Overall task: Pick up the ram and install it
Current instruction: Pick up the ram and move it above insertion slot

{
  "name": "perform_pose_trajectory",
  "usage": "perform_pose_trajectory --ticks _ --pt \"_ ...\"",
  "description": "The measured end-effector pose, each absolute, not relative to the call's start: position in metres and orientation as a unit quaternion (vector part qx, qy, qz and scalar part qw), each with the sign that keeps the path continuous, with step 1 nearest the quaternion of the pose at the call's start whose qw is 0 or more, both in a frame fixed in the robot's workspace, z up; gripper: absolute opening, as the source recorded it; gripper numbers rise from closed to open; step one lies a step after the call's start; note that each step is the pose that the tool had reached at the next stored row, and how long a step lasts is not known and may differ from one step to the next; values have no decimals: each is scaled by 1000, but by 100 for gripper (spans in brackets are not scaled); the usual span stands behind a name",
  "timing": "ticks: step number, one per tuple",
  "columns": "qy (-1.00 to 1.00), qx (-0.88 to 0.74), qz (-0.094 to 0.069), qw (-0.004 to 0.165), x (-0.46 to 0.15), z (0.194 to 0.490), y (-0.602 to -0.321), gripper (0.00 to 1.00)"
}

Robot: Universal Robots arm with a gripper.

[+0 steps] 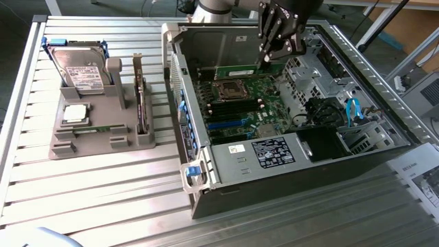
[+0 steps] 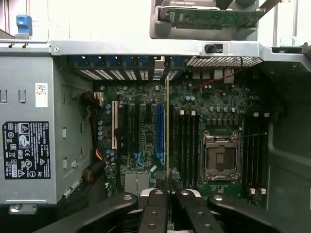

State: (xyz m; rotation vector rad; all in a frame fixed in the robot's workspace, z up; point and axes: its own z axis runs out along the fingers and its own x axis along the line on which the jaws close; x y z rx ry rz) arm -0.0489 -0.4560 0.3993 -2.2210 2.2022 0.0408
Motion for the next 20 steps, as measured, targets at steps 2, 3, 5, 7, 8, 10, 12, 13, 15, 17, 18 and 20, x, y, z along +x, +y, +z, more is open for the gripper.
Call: perform_pose_trajectory --ticks 2,3,5,7,8,10,12,13,15,17,18,20 --pt "704 -710 13 7 -46 399 -456 12" --pt "704 -710 13 7 -44 399 -456 12" --pt "704 -710 13 7 -44 399 -456 12" --pt "704 -710 13 7 -30 399 -456 12" --pt "704 -710 13 7 -29 399 -456 12" --pt "704 -710 13 7 -29 399 -450 12" --pt "704 -710 13 7 -29 398 -437 12" --pt "704 -710 13 7 -29 398 -435 12" --pt "704 -710 13 7 -29 398 -435 12" --pt "704 -710 13 7 -29 398 -435 12" --pt "704 -710 13 7 -29 398 -435 12" --pt "704 -710 13 7 -29 396 -435 12"
